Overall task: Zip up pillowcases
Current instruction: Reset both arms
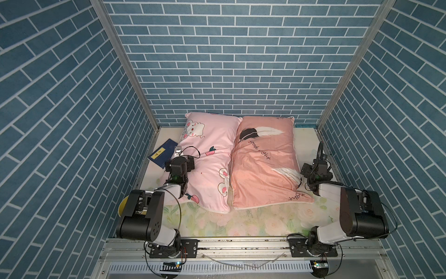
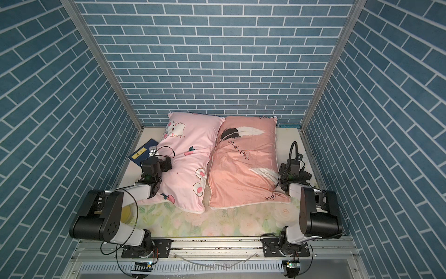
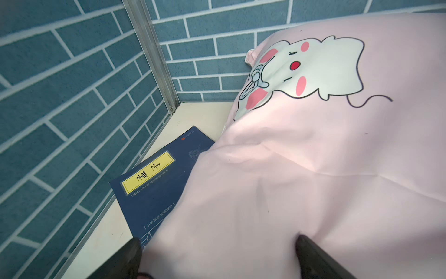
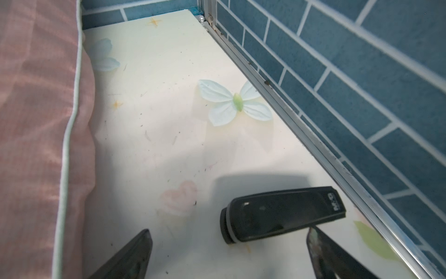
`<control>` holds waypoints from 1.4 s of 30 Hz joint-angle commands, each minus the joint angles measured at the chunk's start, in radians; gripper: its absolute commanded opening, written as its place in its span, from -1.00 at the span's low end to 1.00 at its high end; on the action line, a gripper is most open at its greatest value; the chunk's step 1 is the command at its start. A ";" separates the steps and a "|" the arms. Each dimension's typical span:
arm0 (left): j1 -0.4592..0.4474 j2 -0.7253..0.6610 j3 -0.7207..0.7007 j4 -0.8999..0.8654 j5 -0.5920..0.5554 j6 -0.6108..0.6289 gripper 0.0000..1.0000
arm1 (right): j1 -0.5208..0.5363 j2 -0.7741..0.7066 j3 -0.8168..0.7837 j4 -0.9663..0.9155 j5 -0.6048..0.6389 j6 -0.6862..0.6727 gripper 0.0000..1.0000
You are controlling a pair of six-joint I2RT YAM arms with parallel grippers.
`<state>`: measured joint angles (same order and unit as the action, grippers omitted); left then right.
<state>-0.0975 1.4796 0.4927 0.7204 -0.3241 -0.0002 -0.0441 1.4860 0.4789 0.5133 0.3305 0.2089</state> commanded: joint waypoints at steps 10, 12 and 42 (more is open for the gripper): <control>0.022 0.053 -0.125 0.186 0.024 0.037 0.99 | 0.024 0.006 -0.100 0.332 -0.097 -0.109 0.98; 0.022 0.054 -0.125 0.190 0.023 0.040 0.99 | 0.024 0.042 -0.104 0.366 -0.101 -0.113 0.99; 0.022 0.057 -0.127 0.202 0.022 0.043 0.99 | 0.026 0.051 -0.101 0.378 -0.110 -0.123 0.98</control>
<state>-0.0902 1.5146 0.3939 0.9821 -0.2886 0.0139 -0.0242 1.5314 0.3843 0.8677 0.2268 0.1242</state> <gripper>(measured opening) 0.996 0.993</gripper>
